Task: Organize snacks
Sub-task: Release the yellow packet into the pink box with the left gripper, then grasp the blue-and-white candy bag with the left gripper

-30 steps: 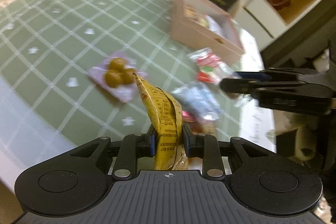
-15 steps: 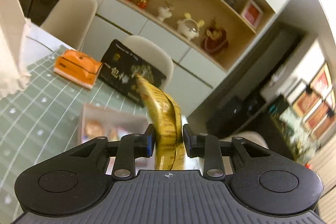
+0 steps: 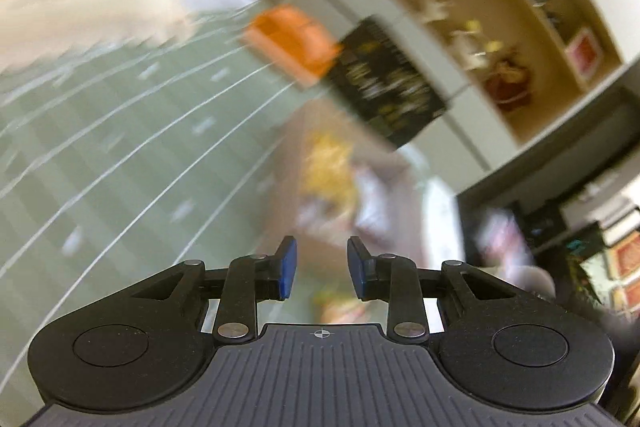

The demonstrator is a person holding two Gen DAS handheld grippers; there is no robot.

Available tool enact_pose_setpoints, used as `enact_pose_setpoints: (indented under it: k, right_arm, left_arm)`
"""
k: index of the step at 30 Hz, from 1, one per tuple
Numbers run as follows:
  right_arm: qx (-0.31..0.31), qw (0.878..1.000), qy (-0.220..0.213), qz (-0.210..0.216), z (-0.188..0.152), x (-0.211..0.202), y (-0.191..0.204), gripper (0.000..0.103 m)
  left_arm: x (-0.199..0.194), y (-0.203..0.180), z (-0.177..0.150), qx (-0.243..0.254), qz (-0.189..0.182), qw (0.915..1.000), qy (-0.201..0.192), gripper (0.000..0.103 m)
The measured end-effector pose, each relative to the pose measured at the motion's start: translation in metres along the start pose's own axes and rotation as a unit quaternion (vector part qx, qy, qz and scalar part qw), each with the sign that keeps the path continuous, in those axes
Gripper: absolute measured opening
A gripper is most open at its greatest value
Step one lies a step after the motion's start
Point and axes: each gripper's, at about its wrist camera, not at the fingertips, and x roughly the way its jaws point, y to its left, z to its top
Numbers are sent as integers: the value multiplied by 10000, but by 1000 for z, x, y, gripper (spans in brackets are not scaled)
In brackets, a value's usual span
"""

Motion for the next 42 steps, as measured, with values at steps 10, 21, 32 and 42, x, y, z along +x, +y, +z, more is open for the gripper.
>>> enact_pose_setpoints:
  k: [10, 21, 32, 42]
  right_arm:
    - [161, 9997, 95, 157, 81, 72, 16, 70]
    - [399, 9889, 1205, 772, -44, 80, 60, 72]
    - [-681, 9897, 1193, 406, -102, 50, 96, 72]
    - [428, 9937, 977, -349, -101, 35, 29, 73]
  left_arm:
    - [-53, 79, -62, -871, 1416, 9861, -13, 32]
    - [-35, 74, -78, -915, 1339, 9866, 151, 32]
    - [-18, 8, -63, 857, 1677, 9821, 86, 32]
    - [23, -78, -122, 1556, 782, 9787, 1085, 32]
